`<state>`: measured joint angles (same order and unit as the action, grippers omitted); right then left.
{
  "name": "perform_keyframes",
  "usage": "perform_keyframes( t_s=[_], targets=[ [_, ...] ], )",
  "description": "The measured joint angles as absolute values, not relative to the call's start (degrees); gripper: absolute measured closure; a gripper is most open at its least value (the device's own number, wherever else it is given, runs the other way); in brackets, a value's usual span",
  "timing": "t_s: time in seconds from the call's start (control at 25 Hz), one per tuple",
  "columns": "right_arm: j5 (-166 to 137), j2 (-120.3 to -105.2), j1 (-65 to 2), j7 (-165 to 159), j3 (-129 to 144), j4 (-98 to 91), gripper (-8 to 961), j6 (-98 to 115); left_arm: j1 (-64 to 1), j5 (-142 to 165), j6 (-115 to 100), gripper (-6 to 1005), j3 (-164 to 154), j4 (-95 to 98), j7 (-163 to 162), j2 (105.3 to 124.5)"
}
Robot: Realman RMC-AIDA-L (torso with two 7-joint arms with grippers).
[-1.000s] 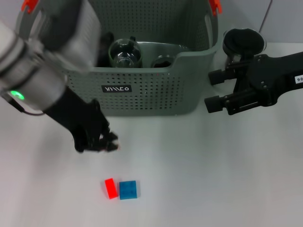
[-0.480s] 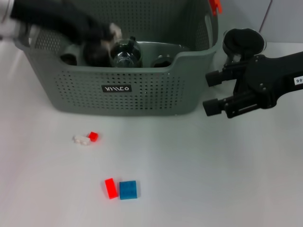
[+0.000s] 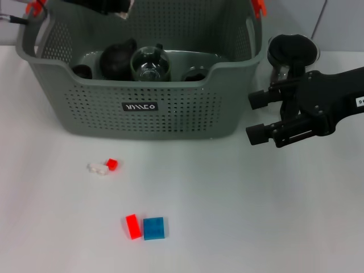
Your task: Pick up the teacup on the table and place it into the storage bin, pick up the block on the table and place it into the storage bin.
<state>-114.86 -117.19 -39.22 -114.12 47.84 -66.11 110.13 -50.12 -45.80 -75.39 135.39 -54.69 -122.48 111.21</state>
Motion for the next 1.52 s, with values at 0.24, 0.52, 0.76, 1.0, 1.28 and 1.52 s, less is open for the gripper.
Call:
perform_keyframes(
  t_s=[0.24,0.52,0.76,1.0,1.28,1.52],
  targets=[
    [-115.0,-117.1,-39.7,-113.4,47.9,-64.8,30,109.9,-50.1,-44.3,-72.2,736,132.1,-54.5,-124.3,112.07],
    [-114.9,-116.99,-39.8,-112.8,47.5,-64.7,28,109.9,-47.1,-43.5,-79.3,513,132.3,-66.8,-125.6,113.65],
    [-114.8,-117.04,-39.8,-112.6,47.5,-64.3,28,109.4,-41.0,-43.8,-93.2,282,132.4,-86.4,-127.4,116.57],
    [-114.7,-117.24,-39.8,-112.6,47.3,-64.1,27,108.4,-33.0,-40.2,-102.4,97,128.7,-99.7,-128.1,121.23],
    [-114.6,-117.3,-39.9,-112.8,47.0,-63.8,27,108.0,-29.5,-30.4,-105.1,55,126.2,-100.9,-131.2,123.81],
    [-114.6,-117.33,-40.0,-112.2,46.8,-63.3,27,107.5,-31.8,-24.0,-105.3,55,125.3,-95.6,-137.1,123.89]
  ],
)
